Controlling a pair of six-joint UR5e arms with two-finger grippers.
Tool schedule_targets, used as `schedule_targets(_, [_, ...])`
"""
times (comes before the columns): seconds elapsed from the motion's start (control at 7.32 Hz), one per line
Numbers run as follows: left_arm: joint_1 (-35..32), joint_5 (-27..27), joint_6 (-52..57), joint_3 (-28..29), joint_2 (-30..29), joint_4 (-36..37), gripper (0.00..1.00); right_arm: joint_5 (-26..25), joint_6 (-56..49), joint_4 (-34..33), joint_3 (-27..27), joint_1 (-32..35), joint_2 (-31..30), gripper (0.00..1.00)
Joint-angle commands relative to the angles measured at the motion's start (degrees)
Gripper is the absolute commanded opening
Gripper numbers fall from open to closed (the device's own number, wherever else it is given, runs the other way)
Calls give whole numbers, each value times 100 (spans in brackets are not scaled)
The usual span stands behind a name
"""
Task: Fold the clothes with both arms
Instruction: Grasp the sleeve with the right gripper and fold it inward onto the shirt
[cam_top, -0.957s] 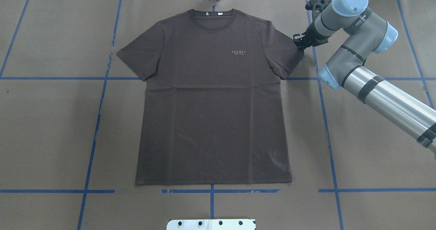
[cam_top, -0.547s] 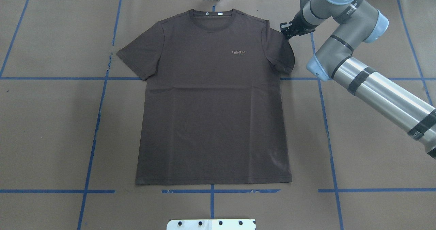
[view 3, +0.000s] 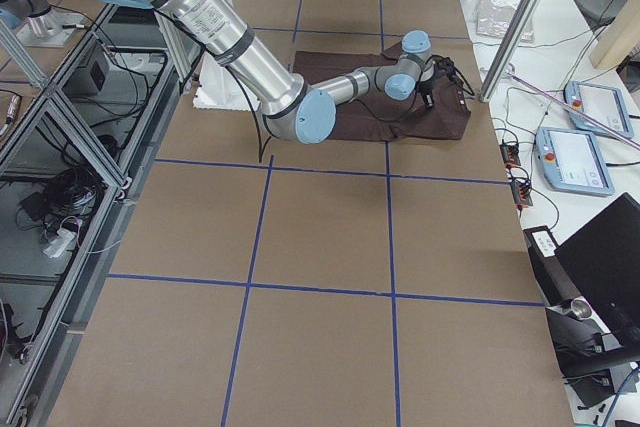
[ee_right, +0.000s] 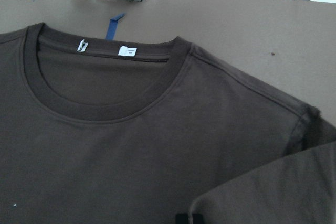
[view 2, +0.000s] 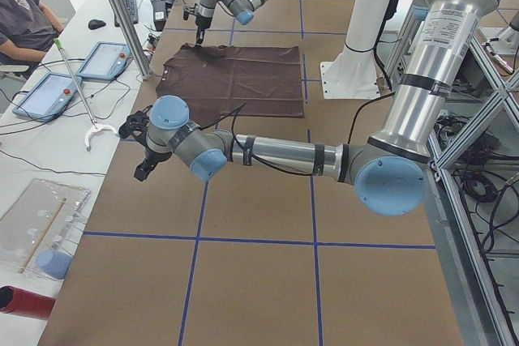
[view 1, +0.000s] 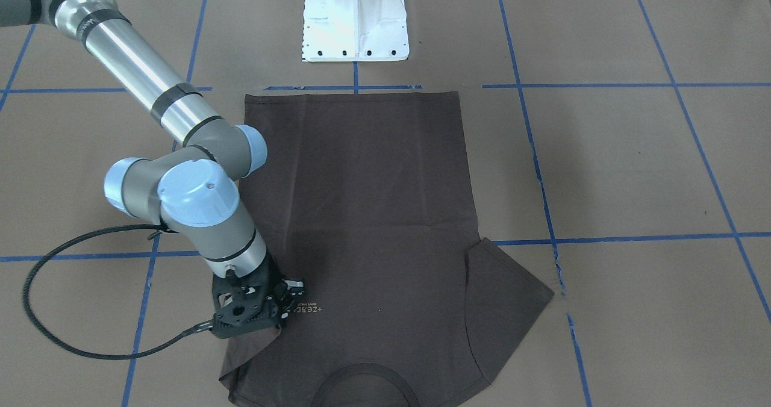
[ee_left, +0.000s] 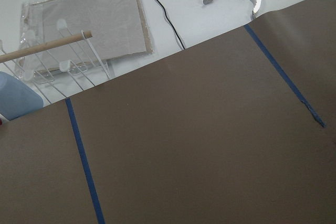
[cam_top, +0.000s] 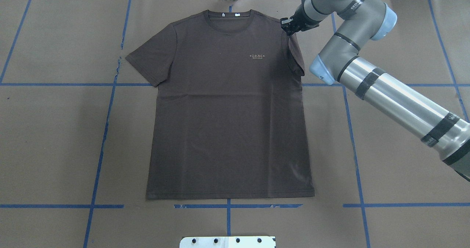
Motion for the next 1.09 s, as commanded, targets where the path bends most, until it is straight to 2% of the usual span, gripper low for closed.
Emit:
schedule_targets(0.0, [-2, 0, -50, 1, -9, 3, 99, -545, 64, -16, -145, -307, 116, 68])
schedule_targets(0.14, [6, 0, -146, 10, -35, -23, 99, -546, 230, -7, -127, -316, 90, 100])
schedule_targets(0.41, [163, 9, -373, 97, -236, -23, 99, -328, 694, -7, -101, -246, 107, 100])
schedule_targets(0.55, [626, 61, -758, 176, -524, 20, 98, 109, 863, -24, 4, -72, 99, 100])
schedule_targets(0.68, [839, 184, -1415, 211, -710, -40, 99, 966, 864, -399, 370, 261, -14, 100])
schedule_targets(0.82, [1207, 411, -2213, 142, -851, -302, 99, 1488, 751, -1325, 1322, 534, -381, 100])
schedule_targets(0.96, [1776, 1144, -3187, -33, -870, -435, 99, 1694, 654, -1969, 2219, 693, -889, 100])
